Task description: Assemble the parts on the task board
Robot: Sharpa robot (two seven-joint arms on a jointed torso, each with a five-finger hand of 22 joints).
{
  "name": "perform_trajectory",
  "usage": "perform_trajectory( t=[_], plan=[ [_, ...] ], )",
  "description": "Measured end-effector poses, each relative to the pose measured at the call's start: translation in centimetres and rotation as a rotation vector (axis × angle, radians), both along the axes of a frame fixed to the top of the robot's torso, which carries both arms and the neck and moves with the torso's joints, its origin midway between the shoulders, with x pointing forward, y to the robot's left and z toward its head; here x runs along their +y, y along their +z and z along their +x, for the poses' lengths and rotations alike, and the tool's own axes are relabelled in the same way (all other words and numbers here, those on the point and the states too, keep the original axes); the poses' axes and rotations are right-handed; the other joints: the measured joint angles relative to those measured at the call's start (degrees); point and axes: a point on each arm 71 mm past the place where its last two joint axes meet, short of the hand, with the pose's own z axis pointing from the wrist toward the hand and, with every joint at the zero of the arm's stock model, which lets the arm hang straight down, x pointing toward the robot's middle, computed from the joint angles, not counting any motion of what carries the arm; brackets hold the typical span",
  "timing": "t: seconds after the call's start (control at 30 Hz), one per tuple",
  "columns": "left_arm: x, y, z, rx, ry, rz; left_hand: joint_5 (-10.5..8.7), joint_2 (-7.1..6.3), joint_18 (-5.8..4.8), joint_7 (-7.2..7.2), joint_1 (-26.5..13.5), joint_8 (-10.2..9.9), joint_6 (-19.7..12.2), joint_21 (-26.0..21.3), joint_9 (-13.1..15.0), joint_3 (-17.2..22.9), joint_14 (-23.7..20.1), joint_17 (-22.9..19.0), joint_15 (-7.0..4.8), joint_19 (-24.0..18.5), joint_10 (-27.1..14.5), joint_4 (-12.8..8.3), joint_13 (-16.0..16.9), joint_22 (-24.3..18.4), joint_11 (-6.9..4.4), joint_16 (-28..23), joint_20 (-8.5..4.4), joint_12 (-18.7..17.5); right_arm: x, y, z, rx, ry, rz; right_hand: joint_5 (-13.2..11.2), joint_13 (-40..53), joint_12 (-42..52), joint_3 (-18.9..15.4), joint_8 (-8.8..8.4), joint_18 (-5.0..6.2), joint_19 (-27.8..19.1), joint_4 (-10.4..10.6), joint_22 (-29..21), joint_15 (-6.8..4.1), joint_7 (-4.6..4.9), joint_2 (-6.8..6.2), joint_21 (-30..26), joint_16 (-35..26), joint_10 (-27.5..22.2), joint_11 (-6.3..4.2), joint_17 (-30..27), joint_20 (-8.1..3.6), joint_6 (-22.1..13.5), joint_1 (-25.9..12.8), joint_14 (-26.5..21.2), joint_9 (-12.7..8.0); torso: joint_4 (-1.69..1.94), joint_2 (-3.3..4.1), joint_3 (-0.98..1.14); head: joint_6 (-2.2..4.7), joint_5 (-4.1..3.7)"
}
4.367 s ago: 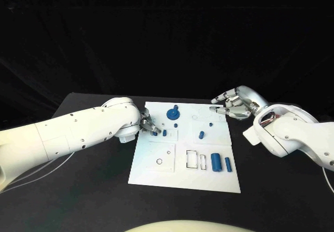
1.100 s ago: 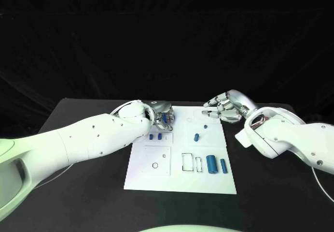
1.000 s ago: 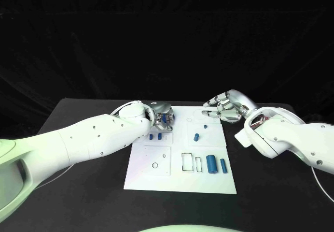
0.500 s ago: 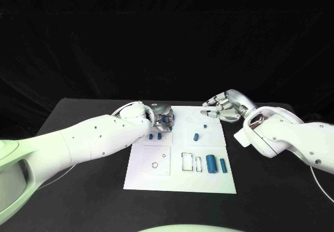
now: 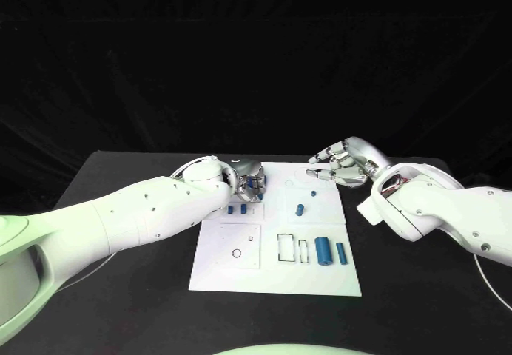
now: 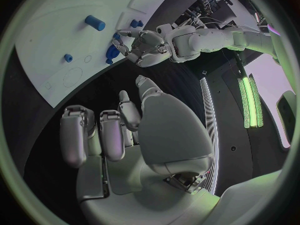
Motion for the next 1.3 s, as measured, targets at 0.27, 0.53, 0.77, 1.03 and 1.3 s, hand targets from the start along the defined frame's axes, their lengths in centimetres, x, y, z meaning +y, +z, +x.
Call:
perform_trajectory(
  t=[0.27, 0.53, 0.77, 1.03, 1.3],
  plan=[
    [-0.13, -0.09, 0.15, 0.004, 0.001, -0.005, 0.0, 0.46, 0.02, -0.09, 0.0, -0.22, 0.08, 0.51, -0.16, 0.69, 0.0, -0.18, 0.0, 0.21, 0.62, -0.07, -0.34, 0.5, -0.21, 0.0, -0.21, -0.61, 0.15, 0.0, -0.01, 0.0, 0.003, 0.001, 0.0, 0.0, 0.0, 0.0, 0.0, 0.0, 0.0, 0.0, 0.0, 0.0, 0.0, 0.0, 0.0, 0.0, 0.0, 0.0, 0.0, 0.0, 0.0, 0.0, 0.0, -0.01, 0.01, 0.0, 0.0, -0.12, -0.05],
    [-0.3, -0.15, 0.22, 0.007, 0.0, -0.01, 0.0, 0.9, -0.82, -0.1, 0.0, -0.54, 1.13, 1.16, -0.3, 1.26, 0.0, -0.35, 0.0, 0.21, 1.84, -0.63, -0.68, 1.14, -0.41, 0.25, -0.21, -1.33, 0.2, 0.0, 0.0, 0.0, 0.004, 0.001, 0.0, 0.0, 0.0, 0.0, 0.0, 0.0, 0.0, 0.0, -0.01, 0.0, 0.0, 0.0, 0.0, 0.0, 0.0, 0.0, -0.01, 0.0, 0.0, 0.0, 0.0, -0.02, 0.04, -0.02, 0.01, -0.24, -0.09],
    [-0.27, -0.19, 0.28, 0.009, -0.001, -0.012, -0.21, 1.95, -0.82, -0.18, 0.44, -0.78, 3.12, 1.83, -0.47, 2.63, 0.14, -0.6, -0.14, 0.2, 4.53, -1.68, -1.05, 1.97, -0.63, 0.48, -0.21, -2.55, 0.22, 0.0, 0.01, 0.0, 0.004, 0.001, 0.0, 0.0, 0.0, 0.0, 0.0, 0.0, 0.0, 0.0, 0.04, 0.0, 0.0, 0.0, 0.0, 0.0, 0.0, 0.0, -0.01, 0.0, 0.0, 0.0, 0.0, -0.02, 0.05, -0.03, 0.0, -0.34, -0.17],
    [-0.28, -0.26, 0.29, 0.015, -0.002, -0.012, -0.34, 2.95, -0.82, -0.42, 1.46, -1.23, 5.53, 2.5, -0.53, 4.55, 0.19, -0.92, -0.62, 0.41, 7.35, -3.61, -1.07, 2.88, -1.15, 0.48, -0.41, -3.49, 0.24, 0.0, 0.01, 0.0, 0.005, 0.001, 0.0, 0.0, 0.0, 0.0, 0.0, 0.0, 0.0, 0.0, 0.03, 0.0, 0.0, 0.0, 0.0, 0.0, 0.0, 0.0, -0.01, 0.0, 0.0, 0.0, 0.0, -0.03, 0.05, -0.05, 0.0, -0.39, -0.23],
    [-0.17, -0.28, 0.29, 0.015, 0.0, -0.019, -0.34, 3.02, -0.82, -0.3, 1.53, -1.24, 5.65, 2.87, -0.61, 5.19, 0.2, -1.01, -0.62, 0.41, 7.79, -4.6, -1.07, 3.35, -1.03, 0.69, -0.41, -4.37, 0.26, 0.0, 0.01, 0.0, 0.005, 0.001, 0.0, 0.0, 0.0, 0.16, 0.0, 0.0, 0.0, 0.16, 0.03, 0.0, 0.0, 0.0, -0.24, 0.0, 0.0, 0.0, -0.01, 0.0, 0.0, 0.0, 0.0, 0.03, 0.04, -0.08, 0.0, -0.36, -0.2]
  ],
)
